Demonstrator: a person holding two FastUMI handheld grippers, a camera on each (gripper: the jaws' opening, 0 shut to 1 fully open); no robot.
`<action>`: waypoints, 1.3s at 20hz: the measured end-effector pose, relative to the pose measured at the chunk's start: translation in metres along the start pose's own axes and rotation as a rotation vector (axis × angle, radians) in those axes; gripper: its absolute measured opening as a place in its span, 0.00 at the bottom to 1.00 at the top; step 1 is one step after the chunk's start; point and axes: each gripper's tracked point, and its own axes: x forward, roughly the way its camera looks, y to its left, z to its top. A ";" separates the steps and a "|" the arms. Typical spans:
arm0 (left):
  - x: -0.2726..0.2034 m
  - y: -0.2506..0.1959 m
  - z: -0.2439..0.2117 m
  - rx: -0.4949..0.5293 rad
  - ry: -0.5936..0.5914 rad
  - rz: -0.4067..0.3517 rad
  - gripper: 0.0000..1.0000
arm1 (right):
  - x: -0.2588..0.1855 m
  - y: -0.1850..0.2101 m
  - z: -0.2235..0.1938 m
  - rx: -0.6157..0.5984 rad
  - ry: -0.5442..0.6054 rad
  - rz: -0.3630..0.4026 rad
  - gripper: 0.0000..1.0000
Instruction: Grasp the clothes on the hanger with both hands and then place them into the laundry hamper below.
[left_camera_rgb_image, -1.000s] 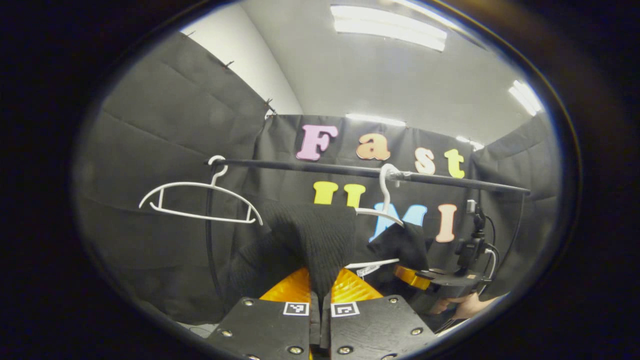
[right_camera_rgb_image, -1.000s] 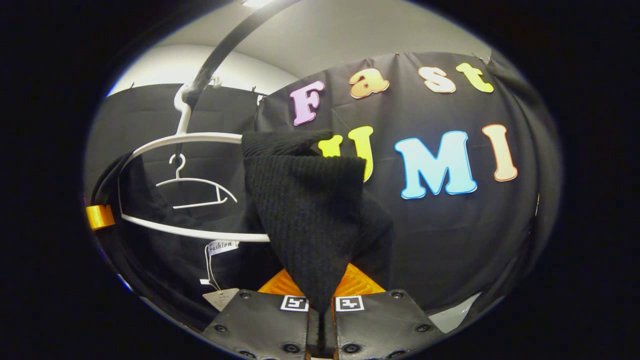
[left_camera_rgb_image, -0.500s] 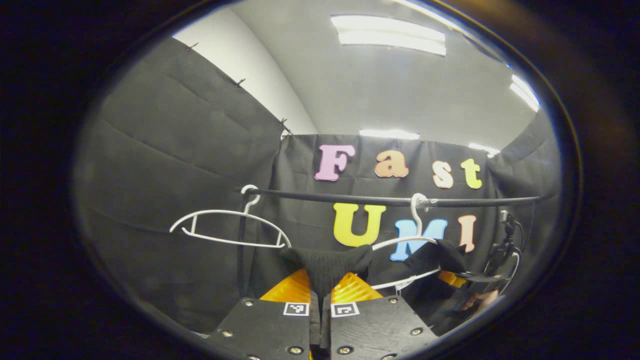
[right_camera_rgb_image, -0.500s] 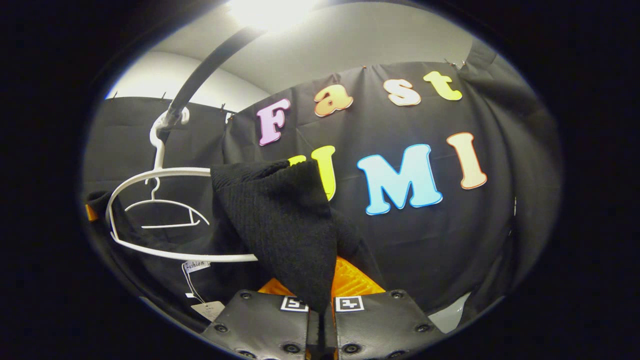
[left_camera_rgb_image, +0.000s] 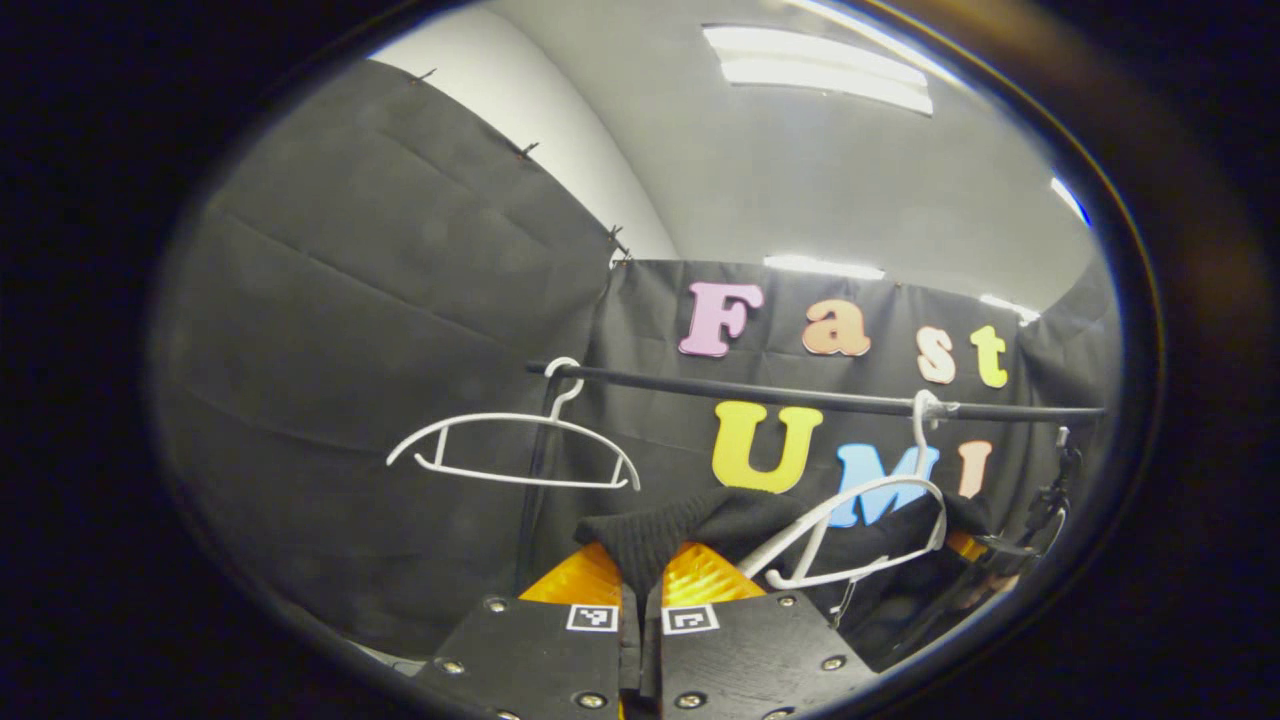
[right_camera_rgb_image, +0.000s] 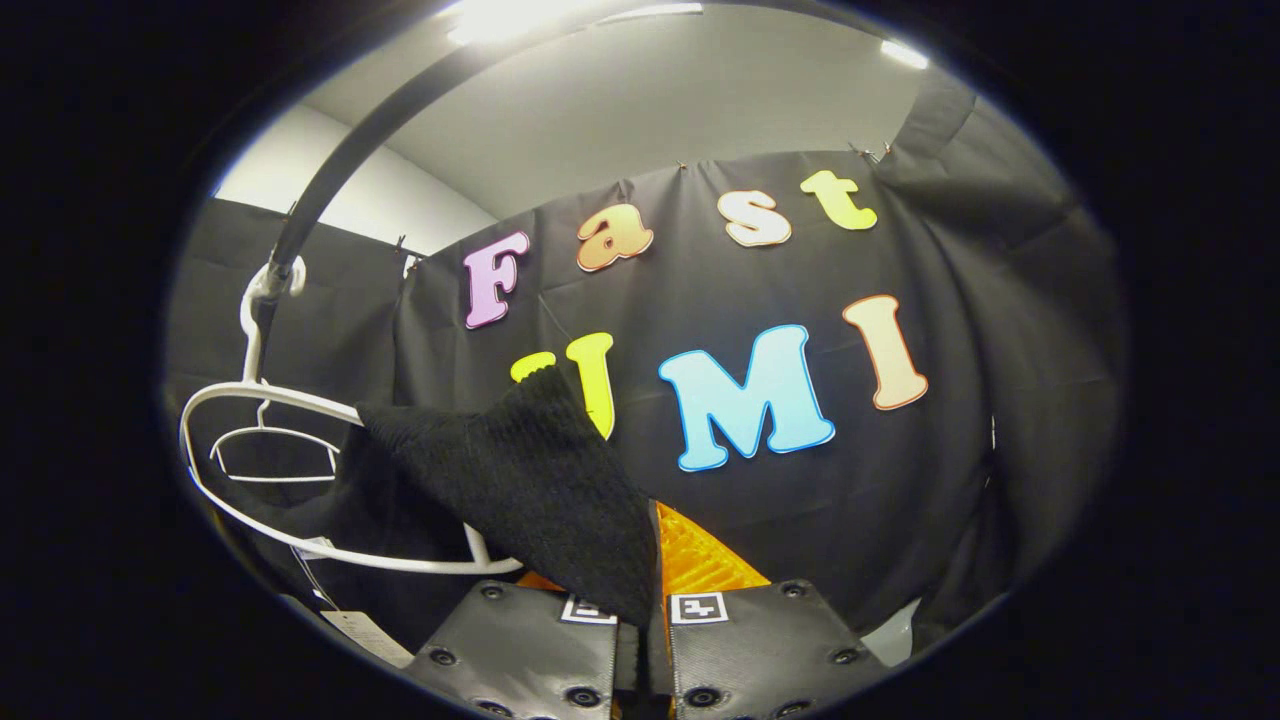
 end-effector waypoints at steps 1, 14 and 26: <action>-0.001 0.004 -0.005 -0.010 0.009 0.006 0.01 | 0.001 -0.001 -0.002 -0.014 -0.002 -0.002 0.08; -0.032 -0.015 -0.126 -0.051 0.231 0.024 0.01 | 0.006 -0.026 -0.046 -0.195 0.035 0.018 0.08; -0.053 -0.094 -0.179 0.009 0.324 0.053 0.01 | -0.022 -0.044 -0.118 -0.185 0.201 0.108 0.08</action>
